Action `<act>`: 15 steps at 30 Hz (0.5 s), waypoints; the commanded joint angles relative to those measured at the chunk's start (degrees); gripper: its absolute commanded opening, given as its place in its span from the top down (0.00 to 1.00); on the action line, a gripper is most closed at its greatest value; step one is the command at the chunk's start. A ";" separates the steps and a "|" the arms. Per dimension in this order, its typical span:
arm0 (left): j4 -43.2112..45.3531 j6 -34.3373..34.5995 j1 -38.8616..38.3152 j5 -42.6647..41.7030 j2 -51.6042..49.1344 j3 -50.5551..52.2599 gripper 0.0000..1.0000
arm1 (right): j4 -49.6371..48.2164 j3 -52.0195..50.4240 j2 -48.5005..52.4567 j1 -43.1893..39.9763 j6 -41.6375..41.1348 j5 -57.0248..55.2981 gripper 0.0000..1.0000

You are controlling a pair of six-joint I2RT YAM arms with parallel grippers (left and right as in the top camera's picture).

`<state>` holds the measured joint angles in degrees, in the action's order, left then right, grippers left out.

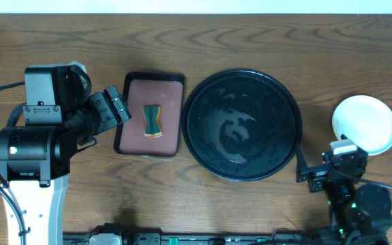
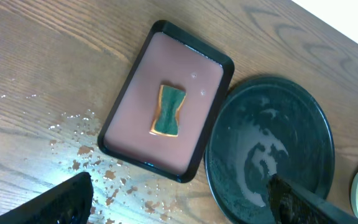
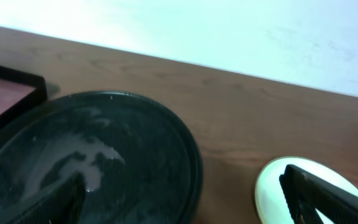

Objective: Clean dirty plates on tray and stack at the side

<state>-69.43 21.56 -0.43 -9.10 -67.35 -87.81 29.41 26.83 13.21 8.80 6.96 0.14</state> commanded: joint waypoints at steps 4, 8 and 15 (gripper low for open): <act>-0.20 -0.57 0.15 -0.55 -0.04 -0.87 0.10 | -10.21 -12.48 -9.51 -0.50 0.83 0.92 0.01; -0.20 -0.57 0.15 -0.55 -0.04 -0.87 0.10 | -21.33 -20.04 -12.85 -0.42 0.81 0.96 0.01; -0.20 -0.57 0.15 -0.55 -0.04 -0.87 0.10 | -31.95 -26.53 -12.94 -0.46 0.83 0.96 0.01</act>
<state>-69.43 21.58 -0.43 -9.10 -67.40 -87.81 -1.89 1.13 0.69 8.80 7.05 0.64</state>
